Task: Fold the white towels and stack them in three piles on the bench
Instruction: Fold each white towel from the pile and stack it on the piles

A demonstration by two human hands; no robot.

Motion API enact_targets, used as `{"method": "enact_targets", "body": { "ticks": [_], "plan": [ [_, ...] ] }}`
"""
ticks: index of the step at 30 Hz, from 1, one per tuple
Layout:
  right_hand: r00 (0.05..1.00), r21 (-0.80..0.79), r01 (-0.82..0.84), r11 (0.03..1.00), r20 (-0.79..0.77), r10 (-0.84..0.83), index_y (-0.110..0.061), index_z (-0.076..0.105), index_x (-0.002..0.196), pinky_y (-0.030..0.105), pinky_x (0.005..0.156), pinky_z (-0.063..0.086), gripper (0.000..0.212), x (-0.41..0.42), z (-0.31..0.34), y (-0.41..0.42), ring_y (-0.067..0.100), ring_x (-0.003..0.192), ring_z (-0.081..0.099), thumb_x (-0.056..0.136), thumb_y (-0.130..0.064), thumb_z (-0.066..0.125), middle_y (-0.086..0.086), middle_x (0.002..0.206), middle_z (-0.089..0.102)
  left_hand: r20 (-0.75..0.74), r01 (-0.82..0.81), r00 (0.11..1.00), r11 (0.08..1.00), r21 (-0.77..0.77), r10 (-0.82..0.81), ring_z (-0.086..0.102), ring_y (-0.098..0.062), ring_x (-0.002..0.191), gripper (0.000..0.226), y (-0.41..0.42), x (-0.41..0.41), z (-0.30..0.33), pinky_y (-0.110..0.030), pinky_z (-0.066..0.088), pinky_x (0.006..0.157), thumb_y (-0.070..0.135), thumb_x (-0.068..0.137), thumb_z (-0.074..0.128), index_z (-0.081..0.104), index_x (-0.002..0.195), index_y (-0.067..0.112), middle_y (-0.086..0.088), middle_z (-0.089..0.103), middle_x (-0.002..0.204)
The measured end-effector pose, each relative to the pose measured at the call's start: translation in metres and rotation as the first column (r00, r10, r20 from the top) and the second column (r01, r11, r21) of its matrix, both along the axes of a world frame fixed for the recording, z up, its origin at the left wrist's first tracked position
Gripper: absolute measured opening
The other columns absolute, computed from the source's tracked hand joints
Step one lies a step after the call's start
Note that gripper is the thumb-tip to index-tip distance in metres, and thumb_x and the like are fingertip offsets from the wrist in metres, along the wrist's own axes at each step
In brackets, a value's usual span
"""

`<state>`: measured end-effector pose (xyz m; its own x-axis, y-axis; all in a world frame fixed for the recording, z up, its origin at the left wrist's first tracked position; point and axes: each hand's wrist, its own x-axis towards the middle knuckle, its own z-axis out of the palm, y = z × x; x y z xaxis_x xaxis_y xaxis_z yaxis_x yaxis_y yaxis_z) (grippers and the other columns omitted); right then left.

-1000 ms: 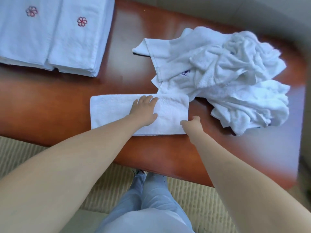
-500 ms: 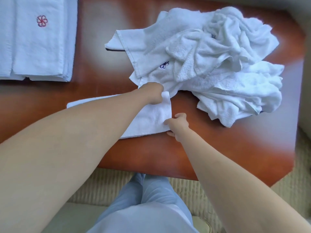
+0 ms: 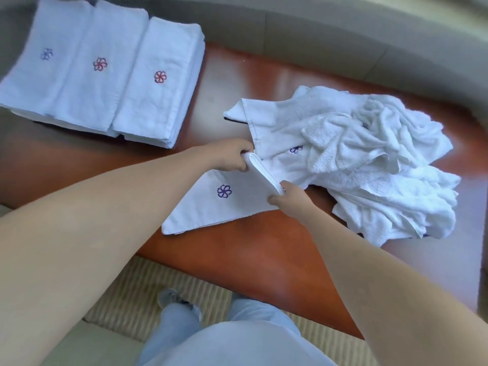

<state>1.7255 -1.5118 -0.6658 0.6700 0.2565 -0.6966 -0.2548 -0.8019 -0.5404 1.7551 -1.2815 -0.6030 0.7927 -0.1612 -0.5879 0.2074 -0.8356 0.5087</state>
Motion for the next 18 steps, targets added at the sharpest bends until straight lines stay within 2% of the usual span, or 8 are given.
{"method": "enact_targets", "body": {
  "ticks": [4, 6, 8, 11, 13, 15, 18],
  "plan": [
    [0.993, 0.060, -0.038, 0.997, 0.116, 0.031, -0.009, 0.058, 0.095, 0.044, 0.069, 0.063, 0.021, 0.015, 0.044, 0.044, 0.029, 0.075, 0.072, 0.084, -0.022, 0.069, 0.011, 0.089, 0.065, 0.140, -0.187, 0.972, 0.982, -0.034, 0.190, 0.056, -0.013, 0.073, 0.013, 0.061, -0.028, 0.031, -0.027, 0.038, 0.059, 0.022, 0.081, 0.074, 0.064, 0.089, 0.019, 0.005, 0.063, 0.083],
    [0.988, 0.102, -0.063, 0.993, 0.149, 0.047, -0.016, 0.059, 0.094, 0.044, 0.070, 0.064, 0.011, 0.016, 0.067, 0.071, 0.025, 0.073, 0.075, 0.086, -0.020, 0.065, 0.009, 0.091, 0.070, 0.197, -0.223, 0.953, 0.973, -0.059, 0.230, 0.060, -0.019, 0.079, 0.014, 0.093, -0.044, 0.048, -0.030, 0.041, 0.065, 0.019, 0.081, 0.073, 0.063, 0.089, 0.015, -0.002, 0.065, 0.086],
    [0.966, 0.072, -0.139, 0.988, 0.231, 0.119, -0.016, 0.059, 0.092, 0.042, 0.069, 0.064, 0.006, 0.012, 0.092, 0.100, 0.023, 0.067, 0.076, 0.087, -0.018, 0.058, 0.008, 0.088, 0.073, 0.248, -0.257, 0.929, 0.961, -0.098, 0.274, 0.060, -0.021, 0.081, 0.014, 0.126, -0.063, 0.065, -0.030, 0.041, 0.068, 0.015, 0.081, 0.073, 0.063, 0.089, 0.011, -0.008, 0.066, 0.090],
    [0.910, -0.012, -0.215, 0.977, 0.360, 0.205, -0.018, 0.058, 0.092, 0.033, 0.060, 0.059, 0.010, -0.004, 0.132, 0.150, 0.020, 0.060, 0.074, 0.086, -0.016, 0.051, 0.005, 0.079, 0.075, 0.297, -0.322, 0.888, 0.936, -0.143, 0.351, 0.056, -0.014, 0.079, 0.014, 0.175, -0.096, 0.089, -0.028, 0.041, 0.067, 0.017, 0.082, 0.073, 0.063, 0.090, 0.013, -0.007, 0.067, 0.094],
    [0.868, -0.054, -0.248, 0.967, 0.431, 0.247, -0.019, 0.059, 0.095, 0.030, 0.058, 0.054, 0.013, -0.018, 0.158, 0.183, 0.015, 0.053, 0.070, 0.086, -0.016, 0.050, 0.003, 0.073, 0.074, 0.325, -0.366, 0.856, 0.915, -0.171, 0.403, 0.057, -0.016, 0.080, 0.014, 0.207, -0.118, 0.104, -0.031, 0.041, 0.068, 0.019, 0.082, 0.072, 0.062, 0.091, 0.014, -0.007, 0.067, 0.096],
    [0.845, -0.074, -0.247, 0.966, 0.472, 0.252, -0.017, 0.060, 0.094, 0.032, 0.059, 0.056, 0.014, -0.035, 0.181, 0.214, 0.016, 0.051, 0.069, 0.086, -0.015, 0.049, 0.003, 0.069, 0.074, 0.340, -0.406, 0.826, 0.893, -0.195, 0.450, 0.057, -0.019, 0.079, 0.014, 0.238, -0.139, 0.116, -0.034, 0.042, 0.069, 0.021, 0.083, 0.070, 0.061, 0.092, 0.015, -0.009, 0.067, 0.095],
    [0.841, 0.004, -0.219, 0.976, 0.508, 0.187, -0.011, 0.061, 0.092, 0.043, 0.065, 0.062, 0.016, -0.059, 0.207, 0.257, 0.018, 0.060, 0.074, 0.086, -0.011, 0.047, 0.007, 0.074, 0.074, 0.358, -0.435, 0.798, 0.874, -0.215, 0.485, 0.059, -0.027, 0.077, 0.017, 0.280, -0.170, 0.133, -0.039, 0.049, 0.068, 0.019, 0.083, 0.071, 0.061, 0.093, 0.010, -0.011, 0.065, 0.089]
  ]
}}
